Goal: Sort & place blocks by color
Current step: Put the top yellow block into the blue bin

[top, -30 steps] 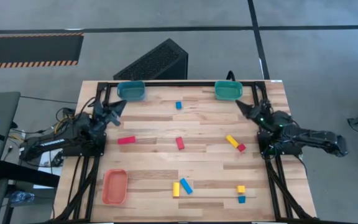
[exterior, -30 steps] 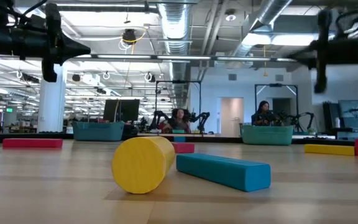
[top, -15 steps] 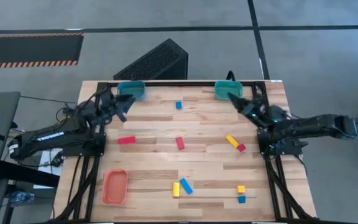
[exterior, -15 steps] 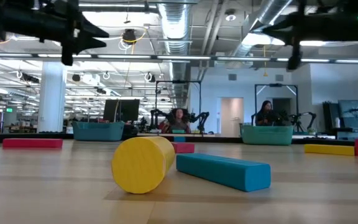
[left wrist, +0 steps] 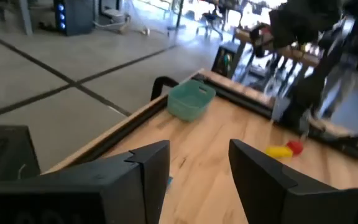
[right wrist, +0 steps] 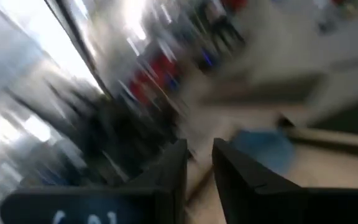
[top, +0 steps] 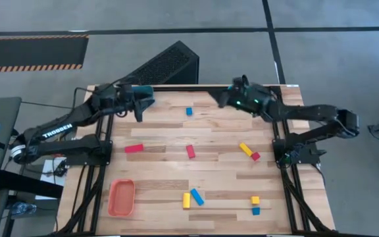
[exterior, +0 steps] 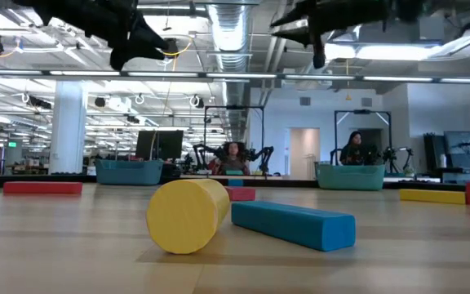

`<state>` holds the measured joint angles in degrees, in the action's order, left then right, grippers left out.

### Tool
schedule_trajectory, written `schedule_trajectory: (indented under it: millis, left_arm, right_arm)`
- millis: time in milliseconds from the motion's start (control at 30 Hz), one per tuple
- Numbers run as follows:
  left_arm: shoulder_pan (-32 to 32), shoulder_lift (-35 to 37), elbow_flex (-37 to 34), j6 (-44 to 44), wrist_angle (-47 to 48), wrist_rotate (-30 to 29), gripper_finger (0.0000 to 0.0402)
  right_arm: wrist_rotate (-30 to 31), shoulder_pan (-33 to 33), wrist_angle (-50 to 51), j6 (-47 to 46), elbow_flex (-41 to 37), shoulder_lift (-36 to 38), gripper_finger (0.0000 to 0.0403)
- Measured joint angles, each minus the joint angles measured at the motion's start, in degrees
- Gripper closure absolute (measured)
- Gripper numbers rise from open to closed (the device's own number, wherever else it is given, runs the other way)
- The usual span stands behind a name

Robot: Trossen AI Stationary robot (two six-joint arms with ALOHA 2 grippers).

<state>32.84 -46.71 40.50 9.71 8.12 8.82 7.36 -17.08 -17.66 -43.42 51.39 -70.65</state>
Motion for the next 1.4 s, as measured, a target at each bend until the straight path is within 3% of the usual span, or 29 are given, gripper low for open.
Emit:
schedule_trajectory:
  millis: [100,167,233,367,500,733,933,1133,1300,1400]
  left_arm:
    - [0.96,-1.47,2.12,-3.59,3.02,1.28,0.0248]
    - [1.31,-2.01,2.22,-5.62,3.15,0.6,0.0248]
    - [1.34,-2.64,2.25,-9.37,3.74,-2.4,0.0248]
    - [1.16,-5.45,1.89,-17.66,9.77,-8.28,0.0248]
    - [1.16,-9.8,1.21,-15.65,13.44,-10.05,0.0248]
    - [0.64,-16.7,1.21,-9.16,10.17,2.75,0.0248]
    - [-0.74,-18.83,1.21,-4.45,-0.12,4.05,0.0248]
    - [-0.94,-19.03,1.21,-5.55,-6.75,4.02,0.0248]
    - [-1.02,-19.03,1.21,-11.73,-10.22,0.25,0.0248]
    - [-1.04,-19.03,1.21,-11.18,-12.85,-0.66,0.0248]
  right_arm:
    - [4.16,1.7,27.46,8.26,10.98,-2.9,0.0289]
    - [8.21,3.17,39.77,10.61,16.18,-5.91,0.0287]
    - [9.0,3.89,49.07,7.64,19.5,-8.56,0.0284]
    - [4.81,4.04,65.08,1.54,21.28,-12.7,0.0282]
    - [4.69,6.38,76.17,-2.82,21.21,-16.09,0.0283]
    - [4.19,9.61,81.21,0.79,20.75,-18.6,0.0277]
    - [2.07,6.62,79.65,1.34,11.18,-13.16,0.0271]
    - [-4.01,6.14,68.28,-5.24,-1.7,-2.94,0.0271]
    - [-5.92,10.24,66.5,-6.16,-7.03,-3.89,0.026]
    - [-5.96,13.05,66.94,-6.91,-7.9,-5.86,0.0243]
